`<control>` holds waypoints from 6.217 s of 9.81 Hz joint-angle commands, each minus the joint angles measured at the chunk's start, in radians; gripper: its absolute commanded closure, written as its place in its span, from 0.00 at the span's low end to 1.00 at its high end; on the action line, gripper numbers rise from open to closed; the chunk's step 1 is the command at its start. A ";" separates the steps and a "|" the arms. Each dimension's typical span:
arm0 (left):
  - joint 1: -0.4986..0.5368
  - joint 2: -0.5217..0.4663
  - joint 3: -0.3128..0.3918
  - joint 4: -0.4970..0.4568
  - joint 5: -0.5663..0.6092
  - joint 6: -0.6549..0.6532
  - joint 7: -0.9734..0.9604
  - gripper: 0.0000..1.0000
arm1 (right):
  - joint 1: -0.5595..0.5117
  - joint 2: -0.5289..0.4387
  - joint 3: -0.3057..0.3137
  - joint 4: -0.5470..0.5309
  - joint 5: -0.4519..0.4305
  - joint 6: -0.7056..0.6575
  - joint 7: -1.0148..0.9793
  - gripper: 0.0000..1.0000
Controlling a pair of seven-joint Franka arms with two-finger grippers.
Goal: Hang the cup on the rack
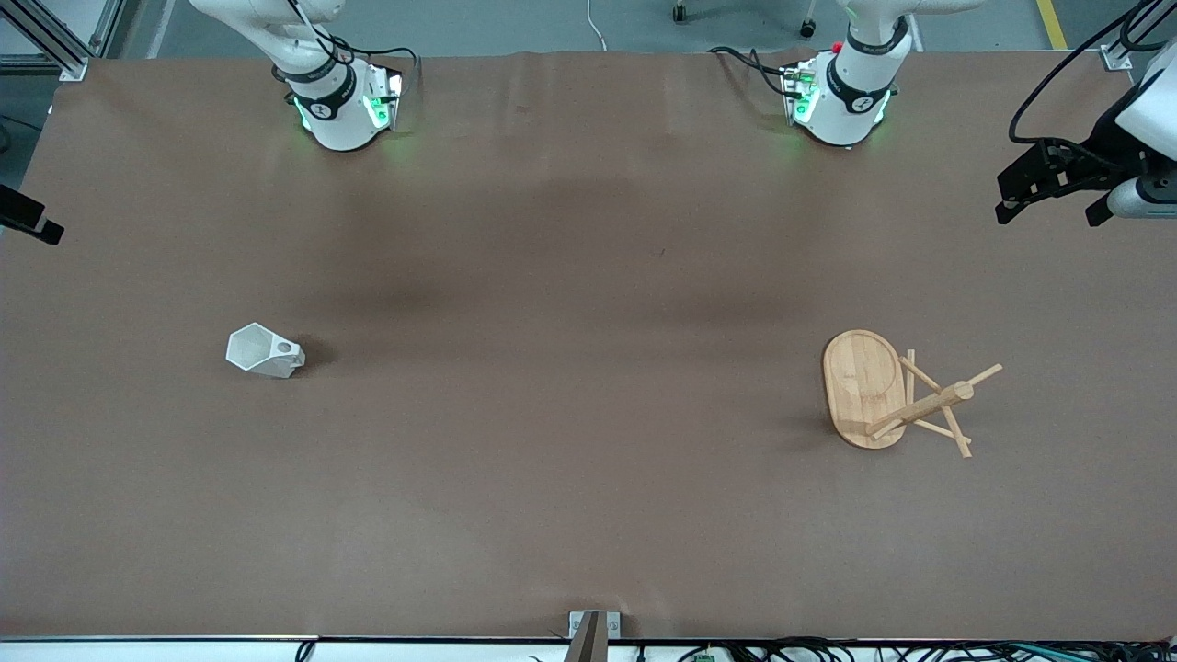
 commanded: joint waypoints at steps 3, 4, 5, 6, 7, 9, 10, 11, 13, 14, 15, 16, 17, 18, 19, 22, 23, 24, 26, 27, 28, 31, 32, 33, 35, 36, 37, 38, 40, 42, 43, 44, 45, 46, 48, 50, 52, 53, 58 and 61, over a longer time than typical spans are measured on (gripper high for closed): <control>0.001 0.013 -0.002 -0.011 -0.016 -0.008 -0.001 0.00 | -0.014 -0.013 0.010 -0.014 -0.011 -0.001 -0.009 0.00; 0.000 0.016 -0.002 -0.011 -0.016 -0.008 -0.002 0.00 | -0.014 -0.013 0.009 -0.014 -0.011 -0.001 -0.009 0.00; 0.000 0.016 -0.002 -0.012 -0.016 -0.008 -0.002 0.00 | -0.014 -0.013 0.010 -0.014 -0.011 -0.001 -0.009 0.00; 0.000 0.016 -0.002 -0.012 -0.016 -0.008 -0.002 0.00 | -0.013 -0.013 0.009 -0.017 -0.011 0.005 -0.009 0.00; -0.002 0.019 -0.002 -0.012 -0.016 -0.008 -0.002 0.00 | -0.013 -0.010 0.009 -0.052 -0.011 0.022 -0.009 0.00; -0.005 0.021 -0.002 -0.011 -0.017 -0.008 -0.002 0.00 | -0.013 -0.035 0.009 -0.289 -0.013 0.232 -0.012 0.00; -0.005 0.019 -0.003 -0.011 -0.017 -0.008 -0.004 0.00 | -0.017 -0.032 0.009 -0.381 -0.013 0.319 -0.012 0.00; -0.005 0.021 -0.003 -0.011 -0.017 -0.008 -0.004 0.00 | -0.020 -0.030 0.009 -0.463 -0.019 0.406 -0.012 0.00; 0.000 0.021 -0.003 -0.011 -0.029 -0.008 -0.002 0.00 | -0.022 -0.021 0.009 -0.661 -0.021 0.649 -0.022 0.00; 0.003 0.021 -0.002 -0.011 -0.029 -0.008 0.004 0.00 | -0.022 0.002 0.009 -0.738 -0.021 0.765 -0.029 0.00; 0.004 0.021 -0.002 -0.011 -0.029 -0.006 0.007 0.00 | -0.022 0.046 0.009 -0.802 -0.021 0.895 -0.045 0.00; 0.004 0.021 -0.002 -0.011 -0.029 -0.006 0.007 0.00 | -0.026 0.100 0.009 -0.822 -0.021 0.974 -0.073 0.00; 0.004 0.021 -0.002 -0.011 -0.029 -0.006 0.007 0.00 | -0.034 0.149 0.009 -0.823 -0.019 1.020 -0.075 0.00; 0.004 0.021 -0.002 -0.011 -0.029 -0.006 0.007 0.00 | -0.034 0.187 0.009 -0.833 -0.019 1.083 -0.073 0.00; 0.004 0.021 -0.002 -0.011 -0.031 -0.006 0.007 0.00 | -0.037 0.215 0.009 -0.846 -0.019 1.132 -0.070 0.00; 0.004 0.021 -0.002 -0.011 -0.046 -0.001 0.007 0.00 | -0.034 0.232 0.010 -0.853 -0.014 1.142 -0.066 0.18; 0.003 0.022 -0.002 -0.011 -0.048 0.000 0.007 0.00 | -0.033 0.231 0.012 -0.853 -0.014 1.136 -0.062 0.24; 0.001 0.022 -0.002 -0.011 -0.048 0.000 0.008 0.00 | -0.033 0.231 0.012 -0.853 -0.013 1.131 -0.061 0.26; 0.000 0.022 -0.003 -0.011 -0.048 0.000 0.007 0.00 | -0.030 0.227 0.013 -0.844 -0.010 1.073 -0.062 0.37; -0.002 0.022 -0.003 -0.011 -0.048 0.000 0.007 0.00 | -0.033 0.227 0.013 -0.844 -0.010 1.079 -0.065 0.49; -0.002 0.024 -0.003 -0.011 -0.048 0.000 0.007 0.00 | -0.031 0.227 0.013 -0.844 -0.008 1.079 -0.064 0.62; -0.003 0.033 -0.003 -0.011 -0.062 0.002 0.007 0.00 | -0.036 0.227 0.013 -0.818 -0.007 1.080 -0.062 0.99; -0.005 0.033 -0.003 -0.011 -0.066 0.002 0.007 0.00 | -0.037 0.226 0.012 -0.810 -0.008 1.074 -0.067 1.00; -0.005 0.035 -0.003 -0.011 -0.089 0.003 0.007 0.00 | -0.034 0.217 0.012 -0.809 -0.008 1.065 -0.070 1.00; -0.014 0.042 -0.006 -0.011 -0.124 0.012 0.008 0.00 | -0.034 0.182 0.016 -0.716 -0.007 0.864 -0.072 1.00; -0.025 0.045 -0.011 -0.011 -0.123 0.029 0.007 0.00 | -0.028 0.181 0.018 -0.609 -0.004 0.686 -0.069 1.00; -0.041 0.048 -0.011 -0.011 -0.123 0.037 -0.001 0.00 | -0.011 0.183 0.025 -0.503 0.042 0.537 -0.067 1.00; -0.054 0.050 -0.011 -0.011 -0.123 0.048 -0.001 0.00 | 0.009 0.184 0.029 -0.428 0.138 0.457 -0.066 1.00; -0.107 0.056 -0.011 -0.011 -0.121 0.049 0.008 0.00 | 0.042 0.172 0.056 -0.376 0.225 0.381 -0.056 1.00; -0.201 0.055 -0.011 -0.011 -0.120 0.046 0.031 0.00 | 0.041 0.148 0.122 -0.381 0.478 0.317 -0.059 1.00; -0.263 0.048 -0.011 -0.011 -0.120 0.046 0.069 0.00 | 0.042 0.149 0.148 -0.390 0.613 0.298 -0.062 1.00; -0.320 0.045 -0.012 -0.008 -0.121 0.048 0.077 0.00 | 0.044 0.151 0.192 -0.402 0.713 0.298 -0.078 1.00; -0.371 0.048 -0.012 0.006 -0.126 0.051 0.077 0.00 | 0.044 0.152 0.255 -0.413 0.828 0.309 -0.085 1.00; -0.423 0.050 -0.019 0.014 -0.126 0.060 0.079 0.00 | 0.044 0.152 0.295 -0.437 0.955 0.324 -0.088 1.00; -0.466 0.054 -0.048 0.014 -0.193 0.101 0.079 0.00 | 0.053 0.152 0.356 -0.464 1.108 0.327 -0.140 1.00; -0.470 0.076 -0.127 0.014 -0.204 0.132 0.154 0.00 | 0.107 0.152 0.361 -0.512 1.285 0.342 -0.234 1.00; -0.470 0.116 -0.190 0.014 -0.200 0.239 0.278 0.00 | 0.142 0.152 0.361 -0.585 1.421 0.344 -0.337 1.00; -0.470 0.128 -0.210 0.014 -0.201 0.283 0.362 0.00 | 0.163 0.152 0.361 -0.606 1.475 0.344 -0.349 1.00; -0.497 0.289 -0.247 0.116 -0.114 0.341 0.606 0.00 | 0.205 0.151 0.361 -0.616 1.509 0.373 -0.351 1.00; -0.493 0.320 -0.247 0.116 -0.115 0.389 0.622 0.00 | 0.207 0.149 0.361 -0.616 1.509 0.375 -0.349 1.00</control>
